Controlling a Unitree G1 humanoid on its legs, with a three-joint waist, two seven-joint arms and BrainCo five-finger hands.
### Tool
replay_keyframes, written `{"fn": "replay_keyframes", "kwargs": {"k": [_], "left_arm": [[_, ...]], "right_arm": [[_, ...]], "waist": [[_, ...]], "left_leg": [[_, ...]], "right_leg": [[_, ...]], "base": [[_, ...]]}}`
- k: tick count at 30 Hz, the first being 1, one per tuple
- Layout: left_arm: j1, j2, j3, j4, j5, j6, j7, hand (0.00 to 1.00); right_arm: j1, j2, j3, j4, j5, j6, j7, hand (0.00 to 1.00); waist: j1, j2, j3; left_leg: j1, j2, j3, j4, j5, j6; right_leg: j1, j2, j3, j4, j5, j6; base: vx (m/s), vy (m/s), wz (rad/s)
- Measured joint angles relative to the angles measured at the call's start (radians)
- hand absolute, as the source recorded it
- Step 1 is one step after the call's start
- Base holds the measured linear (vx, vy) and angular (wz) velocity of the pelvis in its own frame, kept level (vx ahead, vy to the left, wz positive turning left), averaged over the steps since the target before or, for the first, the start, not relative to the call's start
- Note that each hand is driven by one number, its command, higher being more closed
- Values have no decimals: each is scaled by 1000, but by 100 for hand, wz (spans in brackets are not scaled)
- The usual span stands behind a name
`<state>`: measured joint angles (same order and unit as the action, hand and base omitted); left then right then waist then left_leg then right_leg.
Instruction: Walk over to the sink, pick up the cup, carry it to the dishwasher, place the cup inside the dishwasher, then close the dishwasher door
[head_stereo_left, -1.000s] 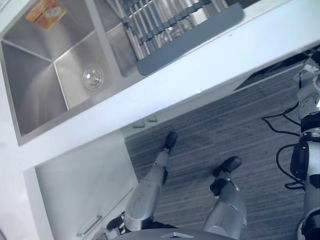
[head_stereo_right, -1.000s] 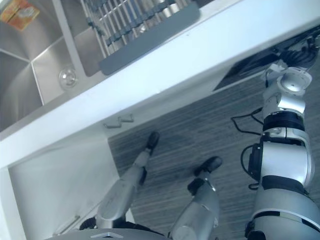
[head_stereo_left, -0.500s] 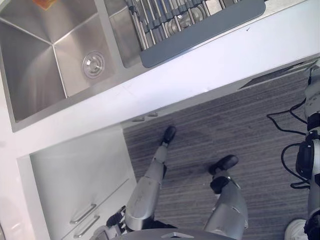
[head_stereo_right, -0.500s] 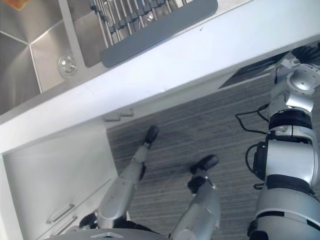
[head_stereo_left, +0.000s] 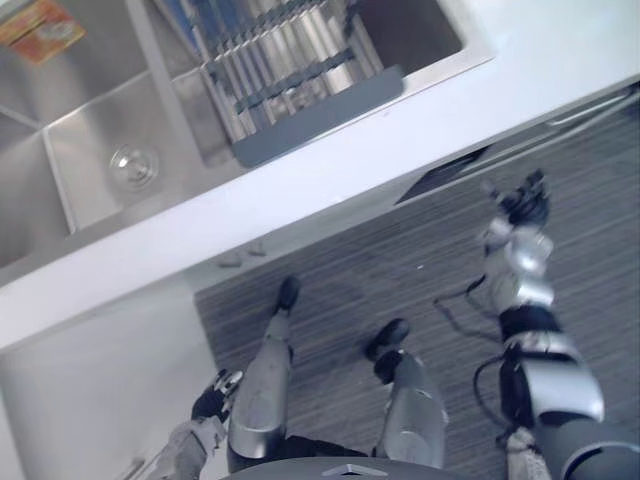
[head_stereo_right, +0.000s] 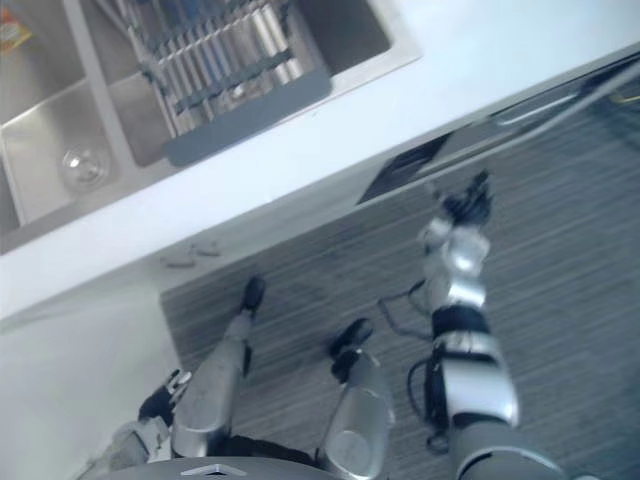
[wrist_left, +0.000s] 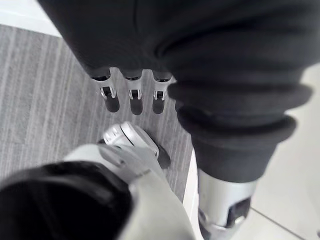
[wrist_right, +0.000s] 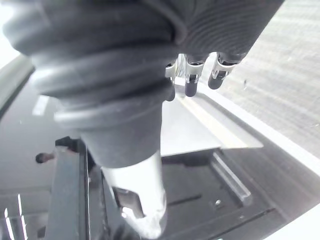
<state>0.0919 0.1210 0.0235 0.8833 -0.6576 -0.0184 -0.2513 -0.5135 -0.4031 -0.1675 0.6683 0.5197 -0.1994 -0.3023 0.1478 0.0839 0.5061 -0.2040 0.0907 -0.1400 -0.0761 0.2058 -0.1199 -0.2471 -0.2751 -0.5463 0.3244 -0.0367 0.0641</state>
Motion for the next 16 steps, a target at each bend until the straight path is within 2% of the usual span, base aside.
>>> {"fn": "replay_keyframes", "kwargs": {"k": [2, 5, 7, 9, 13, 14, 16], "left_arm": [[10, 17, 18, 11, -32, 39, -2, 0], [51, 35, 19, 55, -58, 77, -1, 0], [70, 42, 20, 77, -76, 97, -3, 0], [98, 45, 23, 107, -84, 117, -4, 0], [114, 47, 36, 140, -85, 145, -3, 0], [116, 46, 49, 152, -86, 153, -4, 0], [120, 45, 53, 162, -86, 156, -4, 0]], "right_arm": [[197, 127, 22, -74, -65, -11, -5, 0], [401, 228, 49, -101, -100, -20, -1, 0], [484, 259, 51, -93, -113, -22, 10, 0], [574, 280, 71, -19, -114, -20, 50, 0], [637, 316, 63, 151, -102, 10, 133, 0], [650, 328, 54, 221, -82, 31, 155, 0], [653, 345, 0, 295, -46, 37, 181, 0]], "waist": [[-21, -54, -60], [-47, -88, -152], [-57, -92, -193], [-84, -93, -260], [-98, -94, -308], [-99, -96, -318], [-101, -97, -327]], "left_leg": [[62, 12, 59, 0, -26, 4], [136, 20, 120, 0, -64, 10], [163, 24, 153, 0, -90, 14], [190, 25, 184, -6, -110, 13], [232, 24, 216, -6, -129, 13], [246, 23, 222, -6, -135, 12], [261, 21, 224, -6, -141, 12]], "right_leg": [[53, 28, 35, -60, 18, 10], [123, 57, 78, -145, 42, 20], [155, 73, 98, -194, 60, 30], [198, 87, 108, -266, 89, 35], [254, 96, 118, -330, 115, 43], [271, 97, 119, -341, 122, 45], [291, 97, 118, -356, 125, 49]], "base": [[72, -13, -53], [70, -11, -60], [31, -1, -48], [46, -2, -31], [61, -5, -17], [61, -9, -7], [48, -9, -3]]}}
